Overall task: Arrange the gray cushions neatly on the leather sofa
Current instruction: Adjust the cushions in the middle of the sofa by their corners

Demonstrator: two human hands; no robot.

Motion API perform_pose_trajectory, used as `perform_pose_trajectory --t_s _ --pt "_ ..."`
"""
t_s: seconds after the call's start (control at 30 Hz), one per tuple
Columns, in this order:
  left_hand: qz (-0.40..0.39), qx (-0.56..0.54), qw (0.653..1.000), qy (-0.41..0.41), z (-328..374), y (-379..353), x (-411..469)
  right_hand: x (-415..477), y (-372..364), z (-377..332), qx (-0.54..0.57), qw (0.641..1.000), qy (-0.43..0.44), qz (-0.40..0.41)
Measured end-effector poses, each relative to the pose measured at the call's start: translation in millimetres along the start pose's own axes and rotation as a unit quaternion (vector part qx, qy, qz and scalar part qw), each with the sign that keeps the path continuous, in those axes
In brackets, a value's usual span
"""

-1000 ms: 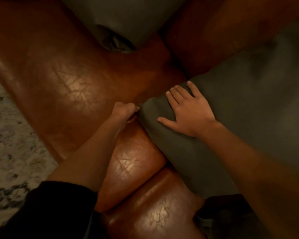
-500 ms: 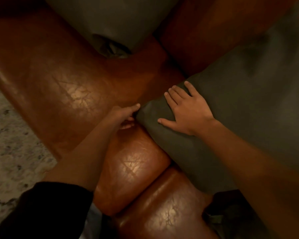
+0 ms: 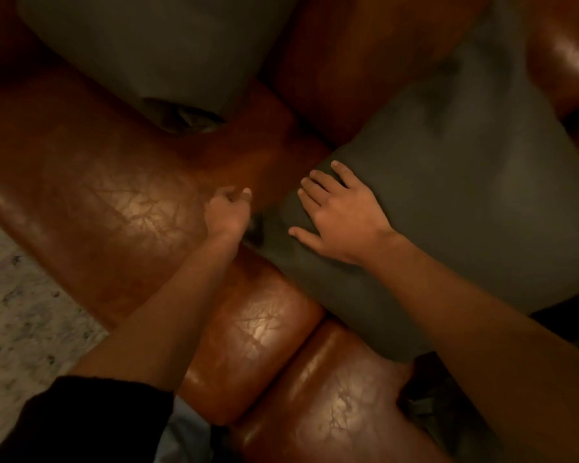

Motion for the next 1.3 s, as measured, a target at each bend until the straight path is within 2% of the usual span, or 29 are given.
perform_pose_trajectory --t_s 0.17,0.3,0.37,0.43,0.53,0.63,0.73,0.83,0.93,1.03,1.17,1.23,1.3 --pt "-0.042 0.072 0.976 -0.199 89.8 -26.7 -53.4 -44.8 13.6 29.6 0.008 0.999 -0.023 0.041" --pt "-0.054 0.125 0.929 -0.343 150.7 -51.3 -105.1 -90.1 19.3 57.3 0.003 0.996 -0.062 0.072" --pt "-0.055 0.137 0.897 -0.417 174.2 -63.3 -130.8 -112.3 19.8 68.3 0.006 0.986 -0.114 0.121" --pt "-0.069 0.181 0.842 -0.504 192.0 -79.6 -155.9 -135.4 16.0 77.6 0.039 0.968 -0.176 0.175" --pt "-0.114 0.272 0.73 -0.617 206.7 -112.3 -186.7 -166.1 3.3 86.4 0.093 0.939 -0.268 0.196" --pt "-0.183 0.331 0.622 -0.686 205.3 -146.0 -209.0 -190.8 -12.4 88.9 0.147 0.912 -0.344 0.17" --pt "-0.262 0.368 0.535 -0.714 194.2 -170.9 -219.3 -203.9 -25.9 85.7 0.184 0.88 -0.407 0.164" --pt "-0.31 0.387 0.468 -0.731 183.5 -182.8 -224.5 -214.5 -39.1 69.1 0.228 0.822 -0.487 0.185" --pt "-0.339 0.389 0.403 -0.756 175.9 -188.6 -227.1 -227.7 -60.6 44.3 0.281 0.741 -0.579 0.191" --pt "-0.365 0.392 0.312 -0.784 167.6 -197.0 -231.3 -234.5 -85.3 12.9 0.366 0.657 -0.648 0.121" --pt "-0.39 0.381 0.175 -0.82 150.5 -215.0 -245.5 -227.3 -121.8 -29.0 0.487 0.565 -0.666 -0.007" --pt "-0.4 0.39 0.119 -0.821 139.5 -226.2 -252.8 -220.5 -140.0 -44.9 0.536 0.537 -0.65 -0.048" --pt "-0.398 0.423 0.087 -0.809 128.4 -238.0 -255.8 -210.8 -158.8 -57.0 0.561 0.53 -0.631 -0.075"
Point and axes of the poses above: each hand's wrist, its own x-axis towards the middle knuckle, its own y-axis out of the back of the hand, z = x × y, the point moved 2 cm from there along x, towards the middle knuckle, and after that the axes turned 4 degrees about -z, right-handed, at the moved point
